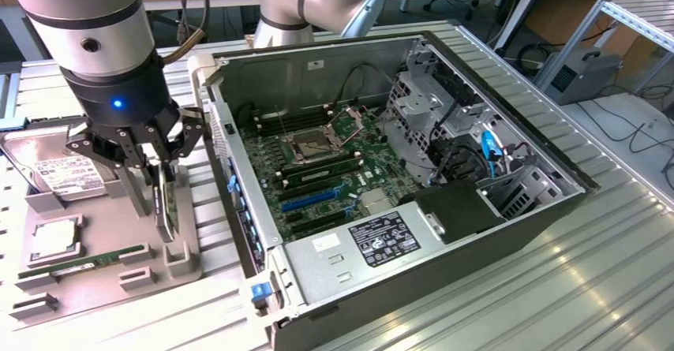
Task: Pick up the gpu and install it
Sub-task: 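Pick up the gpu and move the gpu toward the slot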
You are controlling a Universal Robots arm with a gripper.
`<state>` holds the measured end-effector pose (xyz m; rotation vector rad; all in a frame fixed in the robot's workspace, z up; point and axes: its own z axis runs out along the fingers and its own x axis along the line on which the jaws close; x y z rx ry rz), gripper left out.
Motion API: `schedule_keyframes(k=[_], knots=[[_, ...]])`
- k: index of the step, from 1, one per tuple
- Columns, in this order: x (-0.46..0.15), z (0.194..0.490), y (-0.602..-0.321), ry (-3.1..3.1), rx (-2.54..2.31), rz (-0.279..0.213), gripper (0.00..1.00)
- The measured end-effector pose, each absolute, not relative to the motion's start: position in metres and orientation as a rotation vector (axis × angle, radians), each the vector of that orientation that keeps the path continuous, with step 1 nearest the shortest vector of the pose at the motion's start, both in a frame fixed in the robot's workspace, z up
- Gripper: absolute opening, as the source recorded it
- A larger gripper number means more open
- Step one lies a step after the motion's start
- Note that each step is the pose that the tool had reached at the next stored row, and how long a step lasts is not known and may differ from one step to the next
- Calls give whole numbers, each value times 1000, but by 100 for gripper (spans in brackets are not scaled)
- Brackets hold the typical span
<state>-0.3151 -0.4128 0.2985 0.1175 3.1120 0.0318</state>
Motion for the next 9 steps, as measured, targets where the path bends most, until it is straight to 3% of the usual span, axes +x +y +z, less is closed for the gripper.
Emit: schedule_keyframes(k=[9], knots=[[-315, 301, -413, 3112, 117, 32, 27]])
